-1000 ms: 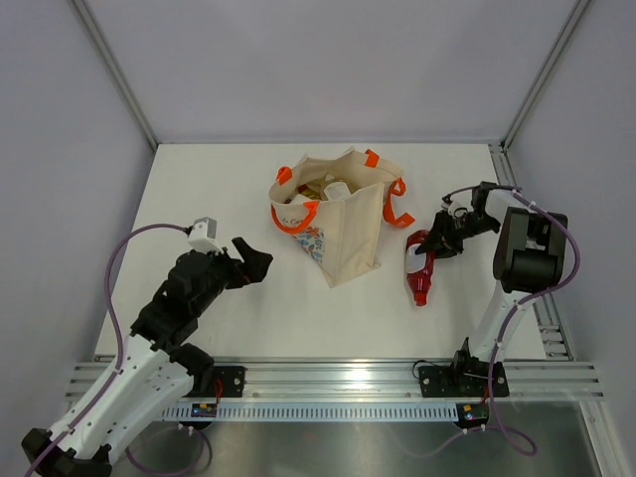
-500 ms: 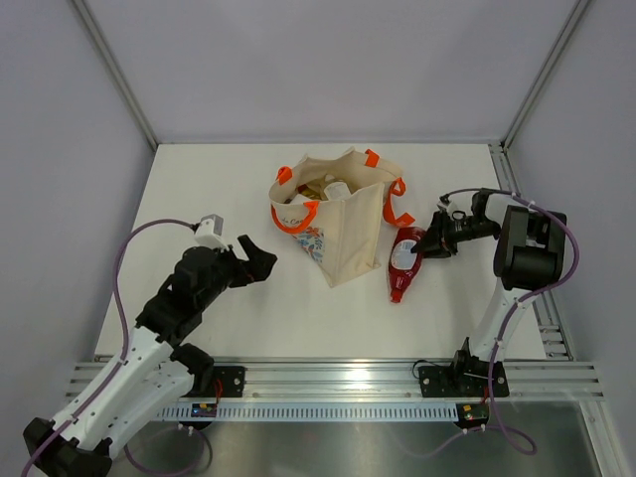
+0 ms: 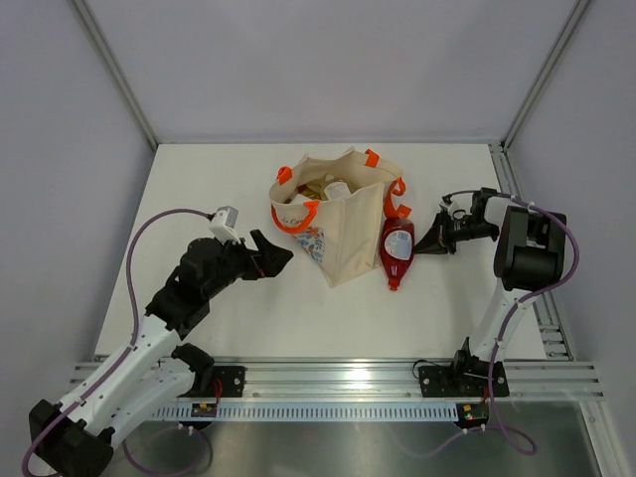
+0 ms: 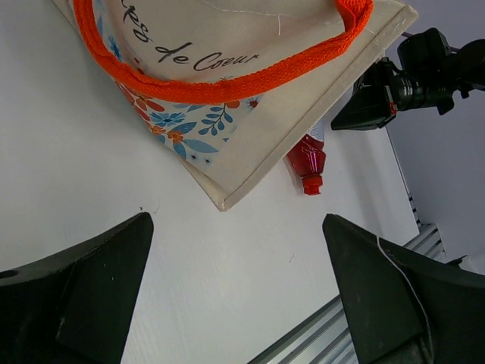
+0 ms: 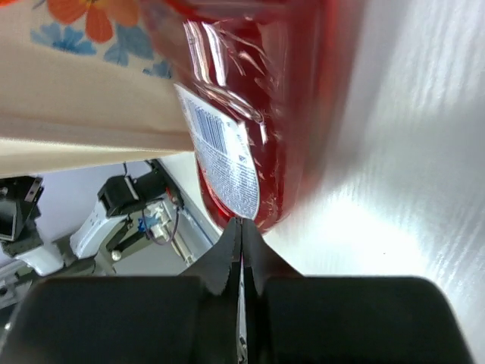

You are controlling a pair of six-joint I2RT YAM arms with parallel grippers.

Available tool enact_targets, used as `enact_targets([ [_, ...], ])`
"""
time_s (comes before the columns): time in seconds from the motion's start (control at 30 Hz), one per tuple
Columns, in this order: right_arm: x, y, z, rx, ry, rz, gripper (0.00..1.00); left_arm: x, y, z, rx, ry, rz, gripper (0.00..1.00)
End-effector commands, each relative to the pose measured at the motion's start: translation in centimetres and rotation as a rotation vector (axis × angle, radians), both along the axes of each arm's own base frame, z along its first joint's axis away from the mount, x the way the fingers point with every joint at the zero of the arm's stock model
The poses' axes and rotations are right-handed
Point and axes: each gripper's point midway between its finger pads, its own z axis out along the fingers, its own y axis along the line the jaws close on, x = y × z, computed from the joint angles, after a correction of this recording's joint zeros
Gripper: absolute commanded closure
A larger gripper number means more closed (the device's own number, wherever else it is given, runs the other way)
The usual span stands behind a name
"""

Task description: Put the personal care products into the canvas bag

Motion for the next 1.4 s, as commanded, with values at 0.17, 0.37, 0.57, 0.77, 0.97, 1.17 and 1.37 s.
enact_targets([
  [0.17, 3.3, 1.7, 2.7, -0.107, -0.078, -0.016, 0.77, 0.7, -1.4, 3.3, -0.041, -0.092, -0.065, 0.01],
  [0.37, 2.3, 0.9, 2.5, -0.215, -0.151, 0.067, 0.45, 0.3, -1.1, 3.2, -0.036, -0.089, -0.058, 0.01],
  [0.57, 2.1, -0.5, 4.2, -0.350, -0.254, 0.088, 0.00, 0.1, -0.7, 2.9, -0.041, -0.094, -0.044, 0.01],
  [0.77, 2.3, 1.1, 3.4, -0.397, -0.290, 0.048, 0.00, 0.3, -0.8, 2.8, -0.026, -0.100, -0.052, 0.01],
  [0.97, 3.0, 1.1, 0.0, -0.458, -0.225, 0.015, 0.01, 0.1, -0.6, 2.9, -0.018, -0.098, -0.052, 0.01],
  [1.17, 4.3, 4.0, -0.1, -0.475, -0.202, 0.039, 0.00, -0.2, -0.2, 2.8, -0.030, -0.105, -0.033, 0.01],
  [1.37, 4.6, 4.9, -0.8, -0.547, -0.143, 0.032, 0.11, -0.3, 0.1, 3.2, -0.025, -0.118, -0.024, 0.01],
])
